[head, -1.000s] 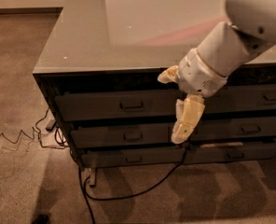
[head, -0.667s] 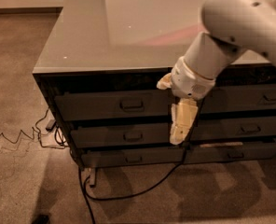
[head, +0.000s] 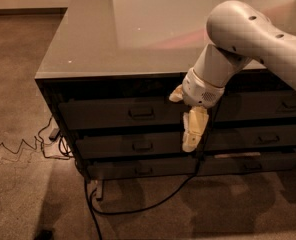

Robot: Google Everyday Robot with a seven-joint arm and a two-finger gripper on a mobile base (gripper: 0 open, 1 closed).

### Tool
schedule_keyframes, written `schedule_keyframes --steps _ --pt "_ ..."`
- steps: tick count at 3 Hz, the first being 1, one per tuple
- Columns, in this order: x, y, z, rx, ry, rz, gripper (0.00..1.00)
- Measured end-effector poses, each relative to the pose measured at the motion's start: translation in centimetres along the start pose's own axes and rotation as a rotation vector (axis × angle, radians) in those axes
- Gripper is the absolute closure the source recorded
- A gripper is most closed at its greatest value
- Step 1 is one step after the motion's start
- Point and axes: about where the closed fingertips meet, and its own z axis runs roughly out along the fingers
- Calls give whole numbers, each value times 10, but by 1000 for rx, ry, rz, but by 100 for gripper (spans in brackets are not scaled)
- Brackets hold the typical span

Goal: Open top drawer

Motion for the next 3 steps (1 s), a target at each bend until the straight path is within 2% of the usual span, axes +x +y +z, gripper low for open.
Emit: schedule_keyframes --steps 1,2,3 --pt "11 -3 0 25 -32 16 0" --pt "28 -16 -1 95 -77 55 0" --pt "38 -36 5 181 -62 70 0"
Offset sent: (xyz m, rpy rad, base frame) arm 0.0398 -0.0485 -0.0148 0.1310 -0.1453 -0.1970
